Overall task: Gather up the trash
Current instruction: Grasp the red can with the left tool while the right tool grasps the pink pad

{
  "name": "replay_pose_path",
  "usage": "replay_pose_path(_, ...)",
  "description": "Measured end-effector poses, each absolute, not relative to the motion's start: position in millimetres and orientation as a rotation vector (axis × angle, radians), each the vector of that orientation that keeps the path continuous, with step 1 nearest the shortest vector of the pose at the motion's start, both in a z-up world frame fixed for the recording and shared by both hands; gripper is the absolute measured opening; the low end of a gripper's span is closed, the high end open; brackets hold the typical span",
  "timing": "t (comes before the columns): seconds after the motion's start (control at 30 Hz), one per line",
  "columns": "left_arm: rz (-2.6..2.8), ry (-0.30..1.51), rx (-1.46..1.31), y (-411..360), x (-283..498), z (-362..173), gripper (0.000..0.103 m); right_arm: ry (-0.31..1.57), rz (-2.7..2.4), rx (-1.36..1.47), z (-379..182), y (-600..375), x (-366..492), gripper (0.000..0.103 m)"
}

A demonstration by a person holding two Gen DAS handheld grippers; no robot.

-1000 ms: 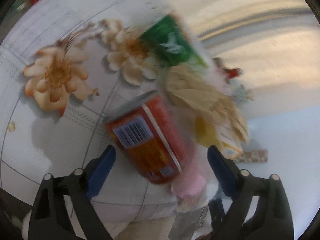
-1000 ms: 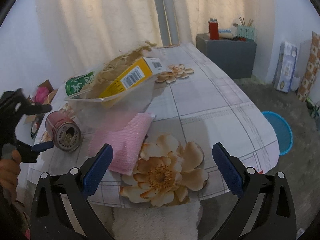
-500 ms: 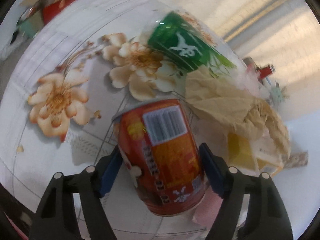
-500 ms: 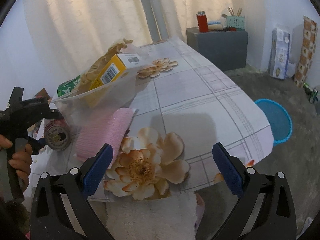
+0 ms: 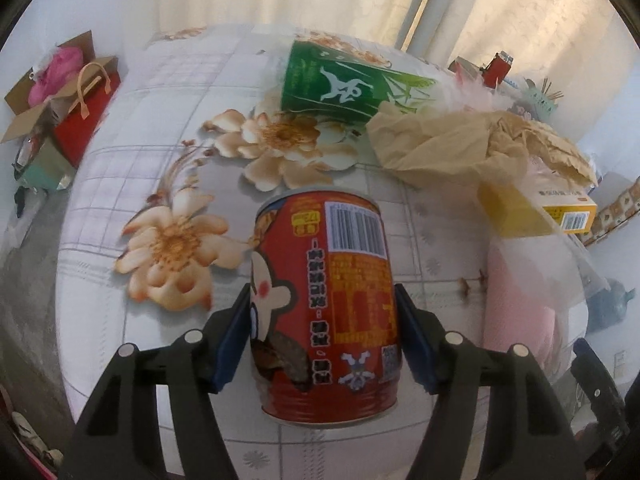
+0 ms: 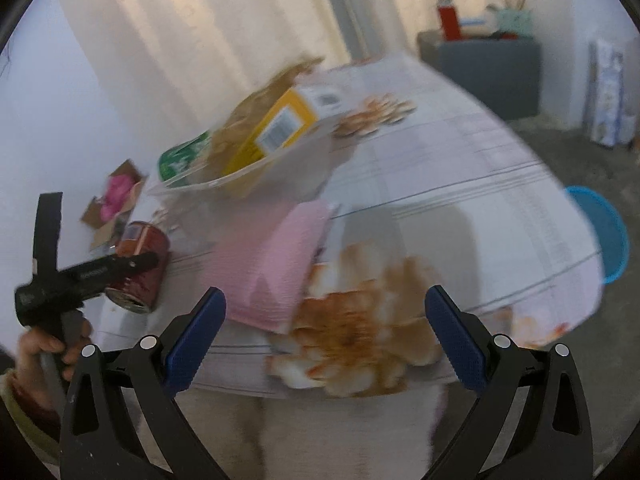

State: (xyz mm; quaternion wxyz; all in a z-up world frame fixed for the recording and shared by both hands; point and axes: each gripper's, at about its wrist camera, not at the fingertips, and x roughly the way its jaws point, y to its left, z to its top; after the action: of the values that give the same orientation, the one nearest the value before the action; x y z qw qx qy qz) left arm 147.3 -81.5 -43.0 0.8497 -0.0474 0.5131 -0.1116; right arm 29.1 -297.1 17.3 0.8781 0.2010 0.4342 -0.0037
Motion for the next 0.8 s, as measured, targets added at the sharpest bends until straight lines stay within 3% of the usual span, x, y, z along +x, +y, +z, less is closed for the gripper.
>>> replay_pose_path(0.23, -0.266, 1.055, -0.134, -29, 129, -45, 0.065, 0.966, 0.02, 0.385, 16, -267, 54, 0.095)
replay_pose_path(0.73, -0.34, 1.05, -0.229, -3, 120, -54, 0.064, 1.043, -0.114, 0.137, -11, -221, 98, 0.095)
replay_pose_path(0.8, -0.347, 1.052, -0.242, -2, 120, -56, 0.064, 1.047, -0.106, 0.133, -10, -225, 95, 0.088)
